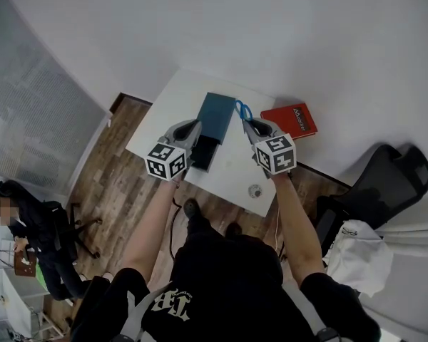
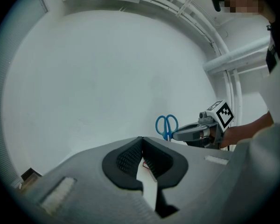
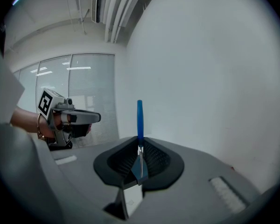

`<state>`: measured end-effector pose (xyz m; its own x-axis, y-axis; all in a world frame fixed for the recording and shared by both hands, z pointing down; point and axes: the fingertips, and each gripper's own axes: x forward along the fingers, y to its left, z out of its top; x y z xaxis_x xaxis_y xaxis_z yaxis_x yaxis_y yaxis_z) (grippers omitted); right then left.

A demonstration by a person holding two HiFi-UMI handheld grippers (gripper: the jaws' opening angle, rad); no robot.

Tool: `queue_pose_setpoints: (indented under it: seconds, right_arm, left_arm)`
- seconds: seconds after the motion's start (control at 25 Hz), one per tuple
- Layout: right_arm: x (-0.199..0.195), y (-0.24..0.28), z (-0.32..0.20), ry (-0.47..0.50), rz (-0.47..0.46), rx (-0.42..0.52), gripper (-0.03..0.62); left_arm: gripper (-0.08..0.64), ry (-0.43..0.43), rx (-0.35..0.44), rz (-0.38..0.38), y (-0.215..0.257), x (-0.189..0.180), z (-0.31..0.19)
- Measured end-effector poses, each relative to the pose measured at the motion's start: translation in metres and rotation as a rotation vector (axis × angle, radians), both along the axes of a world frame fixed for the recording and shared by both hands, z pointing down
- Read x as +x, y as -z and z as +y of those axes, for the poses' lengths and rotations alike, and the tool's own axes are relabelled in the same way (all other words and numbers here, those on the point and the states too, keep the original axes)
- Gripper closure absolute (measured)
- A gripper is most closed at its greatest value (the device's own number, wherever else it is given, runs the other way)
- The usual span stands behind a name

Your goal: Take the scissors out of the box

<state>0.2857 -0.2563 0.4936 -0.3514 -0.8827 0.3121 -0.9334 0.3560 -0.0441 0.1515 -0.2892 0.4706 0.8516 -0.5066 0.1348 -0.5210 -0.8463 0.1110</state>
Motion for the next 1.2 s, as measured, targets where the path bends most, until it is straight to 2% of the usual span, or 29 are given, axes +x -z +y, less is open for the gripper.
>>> queue_pose_setpoints:
  seconds: [0.32,1.2]
  right_arm:
    - [0.003,0.003,0.009,-0.016,-0.006,0.004,0.554]
    - [-0.001,0.002,0.024,-0.005,0.002,-0.005,0.552]
  left_arm:
    - [0.558,-0.015,0.011,0.022,0.009,0.002,0.006]
    - [0.558,-0.01,0.014,0.022,0.009,-0.003,0.018]
